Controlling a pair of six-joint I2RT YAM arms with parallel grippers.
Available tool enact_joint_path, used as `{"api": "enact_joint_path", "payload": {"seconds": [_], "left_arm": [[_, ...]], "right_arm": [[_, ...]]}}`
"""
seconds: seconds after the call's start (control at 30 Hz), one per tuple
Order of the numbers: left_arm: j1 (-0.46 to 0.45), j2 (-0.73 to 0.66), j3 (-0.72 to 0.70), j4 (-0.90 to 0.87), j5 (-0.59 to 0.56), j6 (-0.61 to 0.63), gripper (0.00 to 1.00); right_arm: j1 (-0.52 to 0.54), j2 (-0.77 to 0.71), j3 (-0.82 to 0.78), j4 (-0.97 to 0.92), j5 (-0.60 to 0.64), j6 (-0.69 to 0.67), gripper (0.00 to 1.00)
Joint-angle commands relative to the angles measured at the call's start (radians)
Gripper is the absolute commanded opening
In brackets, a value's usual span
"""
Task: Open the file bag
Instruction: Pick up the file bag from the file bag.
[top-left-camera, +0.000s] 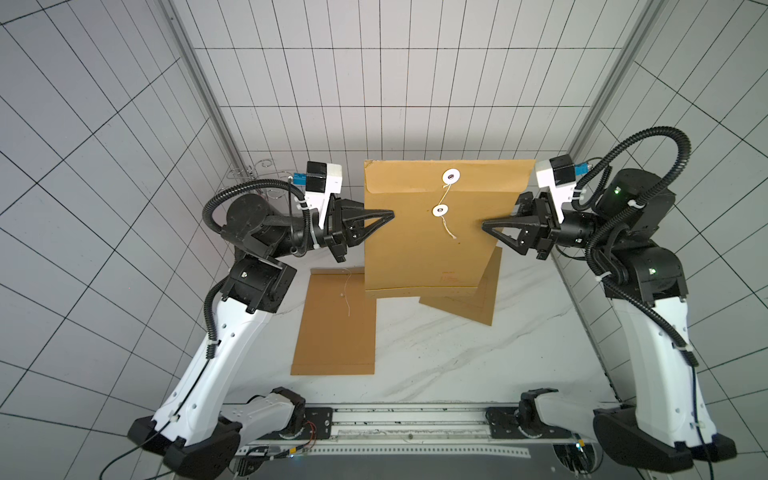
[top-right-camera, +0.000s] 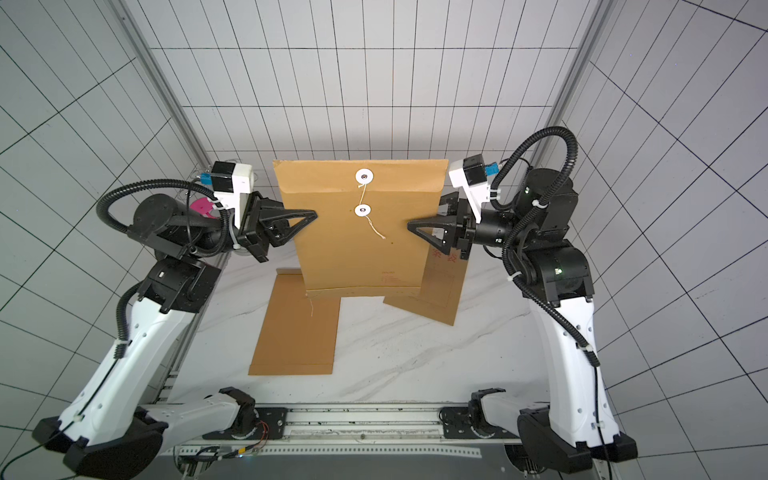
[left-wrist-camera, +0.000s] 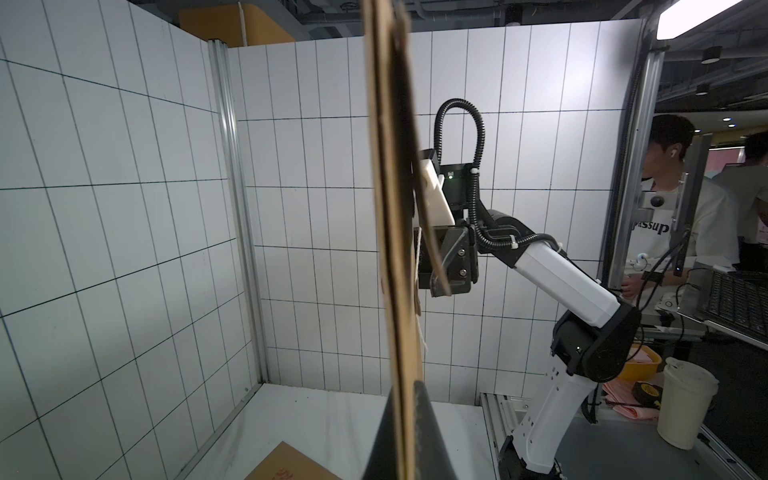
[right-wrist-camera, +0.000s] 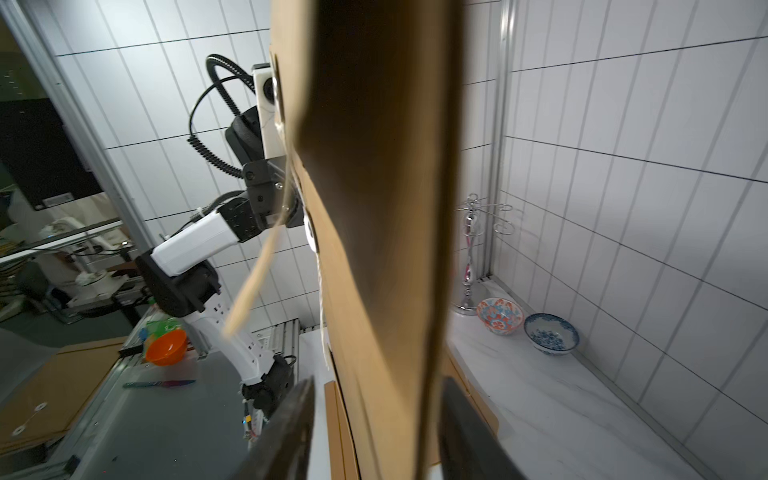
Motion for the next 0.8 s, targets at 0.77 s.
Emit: {"api": "enact_joint_path", "payload": {"seconds": [0.77], "left_arm": [[-0.052, -0.098, 0.084, -0.359, -0.354, 0.395, 0.00]], "right_arm": [[0.189, -0.069, -0.276, 0.291, 0.081, 0.012, 0.67]]}}
